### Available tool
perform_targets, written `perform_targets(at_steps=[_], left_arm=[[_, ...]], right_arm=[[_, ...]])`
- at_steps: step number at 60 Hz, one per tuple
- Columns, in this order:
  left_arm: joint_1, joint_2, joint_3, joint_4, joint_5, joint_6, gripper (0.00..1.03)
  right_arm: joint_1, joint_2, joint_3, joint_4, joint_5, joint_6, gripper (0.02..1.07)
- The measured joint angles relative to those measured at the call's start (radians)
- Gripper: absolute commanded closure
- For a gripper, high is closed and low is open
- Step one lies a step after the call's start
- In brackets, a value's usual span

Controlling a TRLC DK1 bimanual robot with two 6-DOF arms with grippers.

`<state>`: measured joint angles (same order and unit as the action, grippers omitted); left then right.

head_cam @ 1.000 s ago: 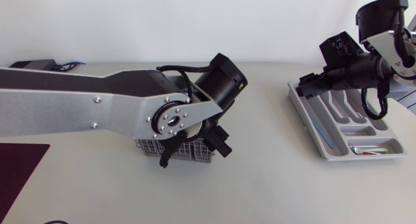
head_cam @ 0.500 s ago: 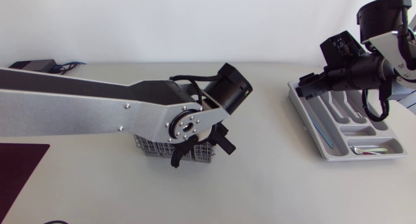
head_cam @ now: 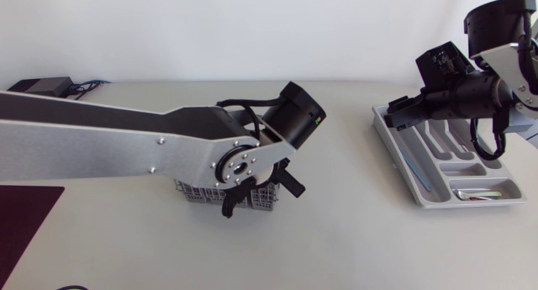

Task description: Sort the cutlery from the basket into the organizer compartments.

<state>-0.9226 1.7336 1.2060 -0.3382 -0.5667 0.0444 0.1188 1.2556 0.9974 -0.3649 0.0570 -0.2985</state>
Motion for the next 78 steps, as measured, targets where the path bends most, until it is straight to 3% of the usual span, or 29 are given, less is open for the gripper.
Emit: perform_targets(at_steps=[24, 34, 45, 57, 70, 78], left_arm=[[-0.009, -0.323, -0.162, 0.034, 0.004, 0.017, 1.00], [-0.009, -0.474, -0.170, 0.021, 0.092, 0.035, 1.00], [0.050, -0.641, -0.161, -0.026, 0.303, 0.034, 1.00], [0.227, -0.747, -0.095, -0.064, 0.646, 0.010, 1.00], [0.378, -0.703, -0.062, -0.074, 0.998, -0.031, 1.00], [0.430, -0.609, -0.034, -0.084, 1.157, -0.050, 1.00]], right_arm=[[0.001, 0.000, -0.005, 0.006, 0.000, 0.000, 0.34], [0.023, -0.001, -0.005, 0.005, 0.000, -0.001, 0.34], [0.064, -0.049, -0.005, -0.007, -0.054, -0.020, 0.34], [0.076, -0.118, -0.005, -0.064, -0.245, -0.024, 0.34], [0.111, -0.176, -0.005, -0.110, -0.422, -0.024, 0.34], [0.134, -0.195, -0.005, -0.114, -0.486, -0.027, 0.34]])
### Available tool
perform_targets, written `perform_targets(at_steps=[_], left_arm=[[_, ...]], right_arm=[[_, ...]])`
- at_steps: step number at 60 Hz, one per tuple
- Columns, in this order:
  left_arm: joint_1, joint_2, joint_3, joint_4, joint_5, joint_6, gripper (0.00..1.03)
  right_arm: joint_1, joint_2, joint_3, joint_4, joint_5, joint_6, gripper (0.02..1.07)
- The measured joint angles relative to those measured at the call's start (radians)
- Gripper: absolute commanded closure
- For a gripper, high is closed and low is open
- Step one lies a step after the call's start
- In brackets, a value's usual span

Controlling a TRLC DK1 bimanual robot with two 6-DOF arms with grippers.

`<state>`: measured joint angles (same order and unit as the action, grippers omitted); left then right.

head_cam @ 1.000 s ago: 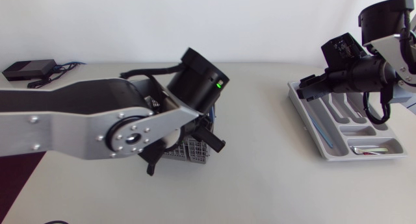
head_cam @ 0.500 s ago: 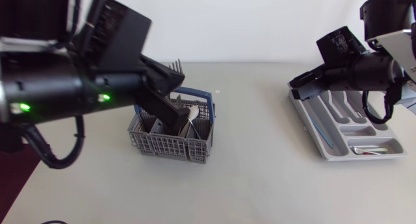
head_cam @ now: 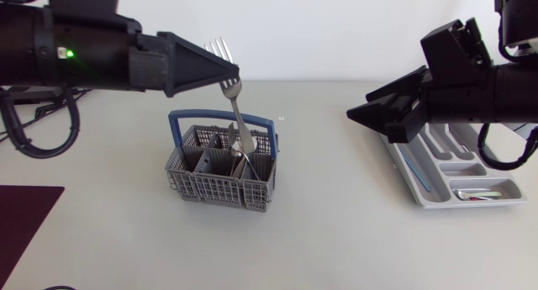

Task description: Sort the cutlery from the basket into the organizer compartments.

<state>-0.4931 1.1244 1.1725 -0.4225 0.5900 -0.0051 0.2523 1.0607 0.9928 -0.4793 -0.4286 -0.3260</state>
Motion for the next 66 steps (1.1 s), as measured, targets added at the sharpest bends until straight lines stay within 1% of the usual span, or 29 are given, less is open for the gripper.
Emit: perform_targets(at_steps=[9, 17, 26, 28, 37, 40, 43, 49, 53, 58, 63, 66], left_arm=[[0.016, 0.103, 0.045, -0.015, 0.146, -0.015, 1.00], [0.017, 0.177, 0.106, -0.031, 0.237, -0.037, 1.00], [0.005, 0.237, 0.171, -0.033, 0.278, -0.062, 1.00], [-0.002, 0.257, 0.190, -0.041, 0.299, -0.071, 1.00], [-0.034, 0.308, 0.232, -0.052, 0.321, -0.096, 1.00], [-0.046, 0.319, 0.243, -0.052, 0.325, -0.104, 1.00], [-0.059, 0.334, 0.258, -0.055, 0.338, -0.112, 1.00], [-0.072, 0.351, 0.275, -0.069, 0.352, -0.127, 1.00], [-0.078, 0.358, 0.282, -0.077, 0.356, -0.130, 1.00], [-0.084, 0.361, 0.286, -0.079, 0.356, -0.131, 1.00], [-0.089, 0.362, 0.289, -0.078, 0.356, -0.134, 1.00], [-0.091, 0.362, 0.289, -0.078, 0.356, -0.134, 1.00]], right_arm=[[0.042, -0.001, 0.000, -0.005, -0.043, -0.011, 0.34], [0.091, -0.006, 0.000, -0.004, -0.093, -0.011, 0.34], [0.129, -0.027, 0.000, -0.004, -0.152, -0.011, 0.34], [0.138, -0.034, 0.000, -0.004, -0.167, -0.010, 0.34], [0.160, -0.038, 0.000, 0.000, -0.230, -0.011, 0.35], [0.167, -0.038, 0.000, 0.005, -0.238, -0.011, 0.40], [0.179, -0.037, 0.000, 0.012, -0.253, -0.011, 0.48], [0.185, -0.030, 0.000, 0.019, -0.264, -0.011, 0.50], [0.185, -0.019, 0.000, 0.032, -0.275, -0.011, 0.57], [0.185, -0.007, -0.003, 0.040, -0.290, -0.011, 0.63], [0.185, 0.000, -0.013, 0.041, -0.304, -0.011, 0.72], [0.185, 0.005, -0.017, 0.042, -0.305, -0.011, 0.80]])
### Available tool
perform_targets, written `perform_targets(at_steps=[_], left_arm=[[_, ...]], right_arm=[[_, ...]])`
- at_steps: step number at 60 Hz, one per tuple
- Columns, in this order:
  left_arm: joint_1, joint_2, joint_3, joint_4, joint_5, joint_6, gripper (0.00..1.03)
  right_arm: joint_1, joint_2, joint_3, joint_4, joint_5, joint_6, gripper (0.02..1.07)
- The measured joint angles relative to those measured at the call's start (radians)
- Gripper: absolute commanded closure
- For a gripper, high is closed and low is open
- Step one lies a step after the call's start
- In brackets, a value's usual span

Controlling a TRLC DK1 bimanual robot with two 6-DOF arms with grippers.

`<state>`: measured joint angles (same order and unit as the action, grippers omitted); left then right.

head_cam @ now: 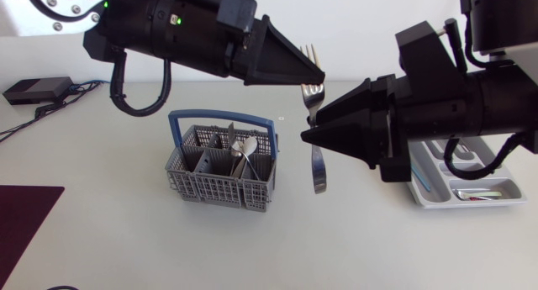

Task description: Sort the cutlery from the basket into the organizer compartments.

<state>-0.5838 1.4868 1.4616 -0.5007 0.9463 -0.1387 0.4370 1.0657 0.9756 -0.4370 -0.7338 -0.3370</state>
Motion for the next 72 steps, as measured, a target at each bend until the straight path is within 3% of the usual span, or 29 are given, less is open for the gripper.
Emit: perform_targets(at_steps=[9, 18, 20, 26, 29, 36, 47, 54, 62, 72], left_arm=[[0.000, 0.000, 0.000, 0.000, 0.012, 0.000, 1.00], [0.001, 0.000, 0.000, 0.000, 0.019, 0.000, 1.00], [0.004, 0.000, 0.000, 0.000, 0.019, 0.000, 0.92], [0.013, 0.000, 0.000, -0.003, 0.024, 0.000, 0.53], [0.025, 0.000, 0.006, -0.003, 0.023, 0.000, 0.40], [0.086, 0.000, 0.053, -0.002, 0.009, -0.022, 0.23], [0.223, -0.006, 0.149, 0.097, -0.048, -0.123, 0.20], [0.275, -0.037, 0.163, 0.077, -0.166, -0.094, 0.20], [0.210, -0.081, 0.154, -0.080, -0.332, 0.075, 0.20], [0.120, -0.137, 0.026, -0.124, -0.517, 0.227, 0.21]], right_arm=[[0.000, 0.003, -0.004, 0.000, -0.004, 0.000, 1.02], [0.000, 0.003, -0.005, 0.000, -0.007, 0.001, 1.02], [0.000, 0.003, -0.005, 0.000, -0.007, 0.001, 1.02], [0.001, 0.003, -0.008, 0.006, -0.006, 0.014, 1.02], [0.001, 0.003, -0.013, 0.002, -0.004, 0.016, 1.02], [0.001, -0.003, -0.029, -0.013, -0.002, 0.016, 1.02], [-0.027, -0.032, -0.056, -0.049, 0.009, 0.015, 1.02], [-0.106, -0.063, -0.061, -0.066, 0.020, 0.011, 1.02], [-0.260, -0.082, -0.061, -0.065, 0.048, -0.009, 1.02], [-0.465, -0.023, -0.060, -0.005, 0.147, -0.034, 1.02]])
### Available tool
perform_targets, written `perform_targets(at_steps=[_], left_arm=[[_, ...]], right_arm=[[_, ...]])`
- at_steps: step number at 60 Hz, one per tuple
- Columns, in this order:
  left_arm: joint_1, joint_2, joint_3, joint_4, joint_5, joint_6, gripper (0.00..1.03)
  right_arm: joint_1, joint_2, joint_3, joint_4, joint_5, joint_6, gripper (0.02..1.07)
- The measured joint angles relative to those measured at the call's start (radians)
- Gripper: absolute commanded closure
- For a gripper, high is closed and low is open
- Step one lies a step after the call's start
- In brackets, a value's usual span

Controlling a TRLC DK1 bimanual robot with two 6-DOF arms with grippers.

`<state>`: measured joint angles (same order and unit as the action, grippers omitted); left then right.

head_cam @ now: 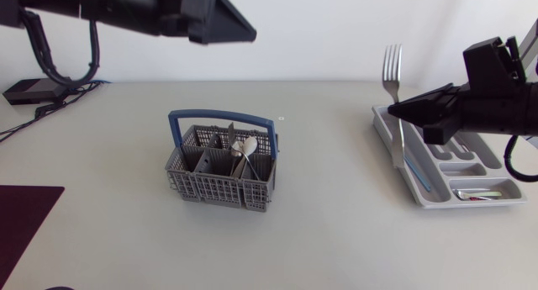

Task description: Sort the cutlery from the basket into the organizer compartments.

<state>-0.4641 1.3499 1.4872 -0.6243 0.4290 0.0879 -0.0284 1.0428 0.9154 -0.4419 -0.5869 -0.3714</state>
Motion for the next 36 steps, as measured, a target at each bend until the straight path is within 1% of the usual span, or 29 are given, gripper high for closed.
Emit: perform_targets(at_steps=[4, 6, 12, 18, 24, 27, 36], left_arm=[[-0.013, -0.011, -0.053, -0.006, -0.069, 0.032, 0.21], [-0.017, -0.013, -0.076, -0.006, -0.095, 0.047, 0.21], [-0.026, -0.016, -0.139, -0.006, -0.139, 0.076, 0.21], [-0.036, -0.024, -0.199, -0.002, -0.185, 0.101, 0.21], [-0.051, -0.037, -0.271, 0.024, -0.252, 0.126, 0.21], [-0.057, -0.042, -0.302, 0.039, -0.264, 0.133, 0.21], [-0.061, -0.050, -0.373, 0.066, -0.285, 0.150, 0.21]], right_arm=[[-0.075, 0.048, 0.002, 0.039, 0.040, -0.005, 1.02], [-0.108, 0.081, 0.005, 0.065, 0.081, -0.011, 1.02], [-0.173, 0.179, 0.023, 0.136, 0.195, -0.026, 1.02], [-0.220, 0.293, 0.069, 0.197, 0.270, -0.030, 1.02], [-0.266, 0.408, 0.117, 0.275, 0.357, -0.033, 1.02], [-0.282, 0.464, 0.143, 0.315, 0.397, -0.033, 1.02], [-0.312, 0.653, 0.253, 0.380, 0.492, -0.033, 1.02]])
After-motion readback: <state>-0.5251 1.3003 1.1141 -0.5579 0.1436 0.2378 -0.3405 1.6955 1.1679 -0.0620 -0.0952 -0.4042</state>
